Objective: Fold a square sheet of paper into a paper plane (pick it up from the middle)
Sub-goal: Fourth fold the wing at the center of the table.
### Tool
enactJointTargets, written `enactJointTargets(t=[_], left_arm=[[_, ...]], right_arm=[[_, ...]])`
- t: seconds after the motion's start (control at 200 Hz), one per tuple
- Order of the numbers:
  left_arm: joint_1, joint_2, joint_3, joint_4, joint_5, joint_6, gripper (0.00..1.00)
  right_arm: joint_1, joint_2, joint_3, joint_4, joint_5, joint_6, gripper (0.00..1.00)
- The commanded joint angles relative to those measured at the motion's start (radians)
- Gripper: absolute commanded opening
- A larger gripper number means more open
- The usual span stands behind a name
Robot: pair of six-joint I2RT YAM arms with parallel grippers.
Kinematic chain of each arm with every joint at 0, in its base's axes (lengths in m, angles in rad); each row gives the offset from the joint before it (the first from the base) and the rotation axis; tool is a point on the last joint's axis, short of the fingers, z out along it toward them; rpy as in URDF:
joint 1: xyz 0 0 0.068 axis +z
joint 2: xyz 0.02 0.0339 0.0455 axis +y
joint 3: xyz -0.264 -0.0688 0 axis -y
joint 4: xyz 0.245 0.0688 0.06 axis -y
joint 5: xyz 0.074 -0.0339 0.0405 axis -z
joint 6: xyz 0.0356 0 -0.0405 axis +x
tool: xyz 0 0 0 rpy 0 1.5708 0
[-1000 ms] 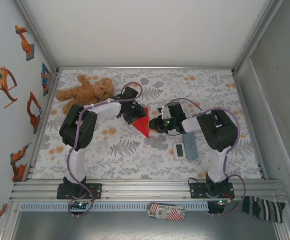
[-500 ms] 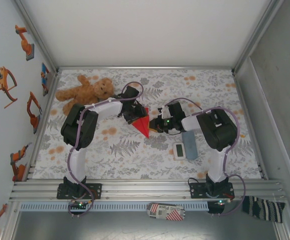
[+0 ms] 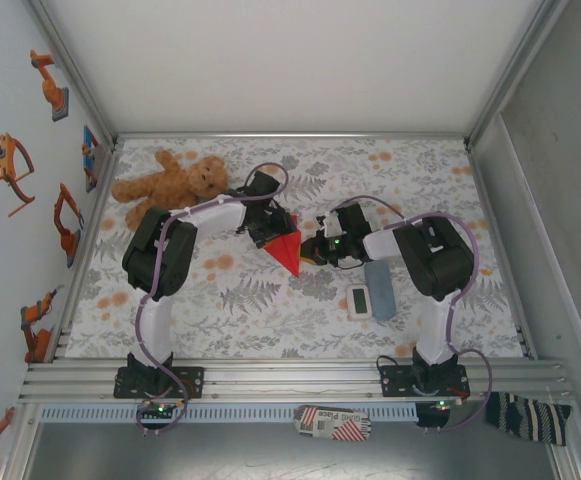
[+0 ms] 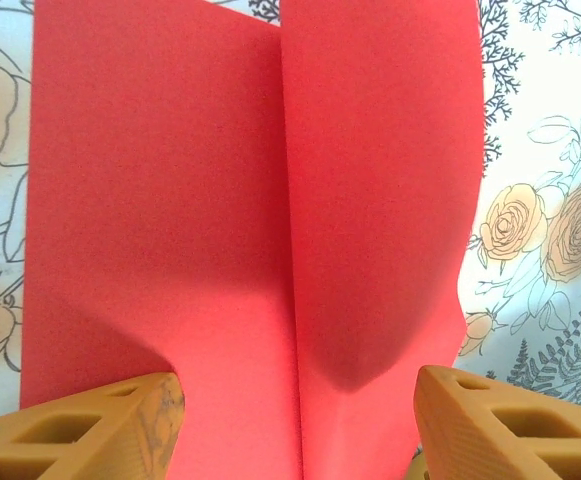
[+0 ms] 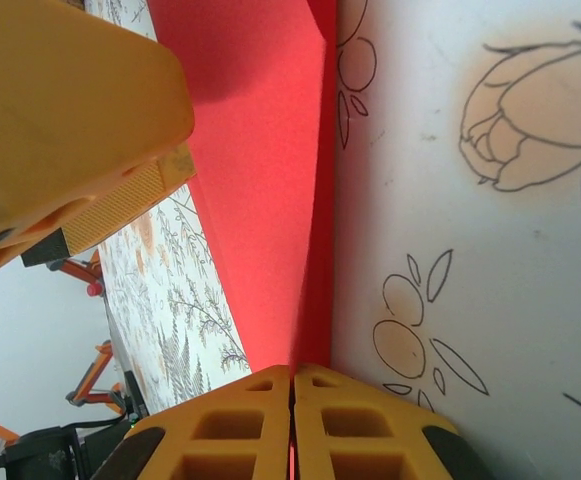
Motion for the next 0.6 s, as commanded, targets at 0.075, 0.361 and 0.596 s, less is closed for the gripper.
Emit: enactJointTargets(t=[0.075, 0.361, 0.596], left_arm=[[-0.002, 0.002, -0.027, -0.091, -0.016, 0.051, 0.68], [0.001, -0.089, -0.017, 0.005, 0.036, 0.047, 0.72], [0.007, -0.165, -0.105, 0.148, 0.073, 0.036, 0.6]], right_arm=[[-0.008, 0.078, 0.012, -0.138, 0.118, -0.08, 0.09], [-0.006, 0.1, 0.025, -0.179, 0.142, -0.112, 0.09], [-0.006, 0.102, 0.027, -0.188, 0.147, -0.126, 0.09]])
